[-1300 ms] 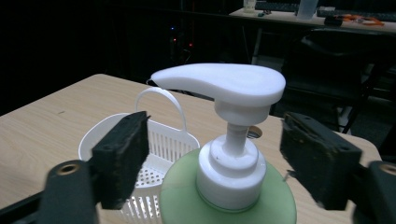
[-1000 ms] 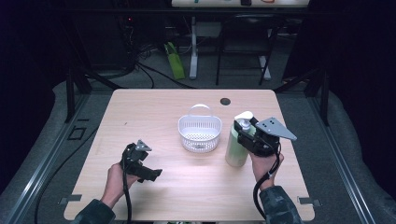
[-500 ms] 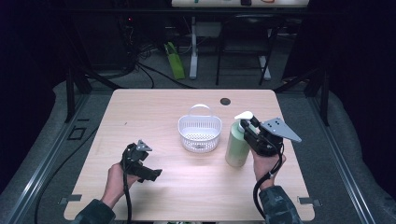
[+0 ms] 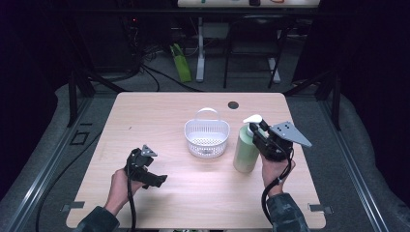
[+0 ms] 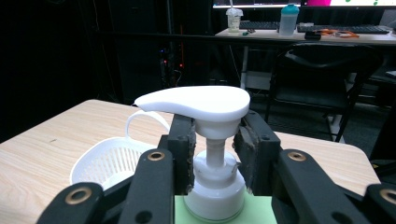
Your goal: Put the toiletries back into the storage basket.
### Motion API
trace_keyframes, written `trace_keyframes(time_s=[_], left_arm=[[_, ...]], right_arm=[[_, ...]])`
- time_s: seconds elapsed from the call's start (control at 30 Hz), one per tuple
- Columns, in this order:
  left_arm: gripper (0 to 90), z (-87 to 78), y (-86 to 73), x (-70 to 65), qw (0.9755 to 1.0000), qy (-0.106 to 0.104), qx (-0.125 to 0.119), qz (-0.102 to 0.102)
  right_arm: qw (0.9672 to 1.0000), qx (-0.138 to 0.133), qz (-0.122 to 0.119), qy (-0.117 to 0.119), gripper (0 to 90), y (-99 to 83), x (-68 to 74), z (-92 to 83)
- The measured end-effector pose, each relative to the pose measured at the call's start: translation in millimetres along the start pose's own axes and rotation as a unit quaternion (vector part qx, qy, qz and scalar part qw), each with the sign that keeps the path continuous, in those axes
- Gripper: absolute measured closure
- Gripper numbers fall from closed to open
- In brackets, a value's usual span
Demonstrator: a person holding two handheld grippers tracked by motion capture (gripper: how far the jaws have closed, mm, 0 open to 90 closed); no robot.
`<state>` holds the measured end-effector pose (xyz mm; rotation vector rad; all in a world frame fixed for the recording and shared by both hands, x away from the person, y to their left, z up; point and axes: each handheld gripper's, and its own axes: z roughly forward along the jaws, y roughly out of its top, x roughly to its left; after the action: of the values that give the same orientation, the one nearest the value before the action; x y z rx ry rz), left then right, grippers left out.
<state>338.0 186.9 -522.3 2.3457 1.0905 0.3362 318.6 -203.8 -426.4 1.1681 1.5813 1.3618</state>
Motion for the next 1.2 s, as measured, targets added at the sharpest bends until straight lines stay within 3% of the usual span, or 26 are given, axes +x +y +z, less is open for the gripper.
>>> trace_keyframes(time_s=[1.2], left_arm=[[2.2,0.0,-0.9,3.0,0.9999,-0.004,-0.004,-0.009]], right_arm=[[0.9999,-0.009,-0.006,0.009,68.1,24.5,-1.8,-1.4]])
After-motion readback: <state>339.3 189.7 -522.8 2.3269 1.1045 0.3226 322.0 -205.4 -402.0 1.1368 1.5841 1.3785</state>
